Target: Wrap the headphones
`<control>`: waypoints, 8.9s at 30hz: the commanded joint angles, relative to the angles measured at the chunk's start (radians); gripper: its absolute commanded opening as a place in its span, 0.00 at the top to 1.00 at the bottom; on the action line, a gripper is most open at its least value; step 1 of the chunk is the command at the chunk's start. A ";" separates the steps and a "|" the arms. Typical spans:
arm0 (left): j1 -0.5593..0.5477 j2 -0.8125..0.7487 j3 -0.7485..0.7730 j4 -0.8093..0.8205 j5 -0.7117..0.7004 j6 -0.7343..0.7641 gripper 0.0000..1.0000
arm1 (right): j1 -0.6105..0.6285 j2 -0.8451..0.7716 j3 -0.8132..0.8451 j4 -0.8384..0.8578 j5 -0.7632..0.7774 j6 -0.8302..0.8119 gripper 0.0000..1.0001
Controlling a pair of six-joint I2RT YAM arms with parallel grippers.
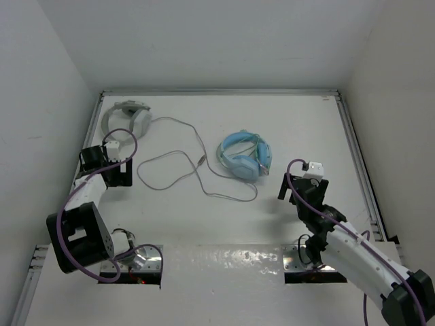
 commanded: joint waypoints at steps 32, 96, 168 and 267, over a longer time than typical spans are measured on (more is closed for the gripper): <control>0.016 0.999 1.037 -0.023 -0.217 -0.438 0.65 | 0.003 0.027 0.154 0.091 -0.017 -0.110 0.01; 0.023 0.120 1.086 -0.205 0.414 -0.607 1.00 | 0.352 1.492 1.007 0.834 -0.976 -0.381 1.00; -0.450 0.244 1.732 -0.412 0.038 -0.458 1.00 | 0.228 1.632 1.121 1.139 -0.829 -0.139 0.33; -0.343 0.235 1.602 -0.337 0.128 -0.536 1.00 | 0.236 1.593 1.179 1.056 -0.814 -0.132 0.03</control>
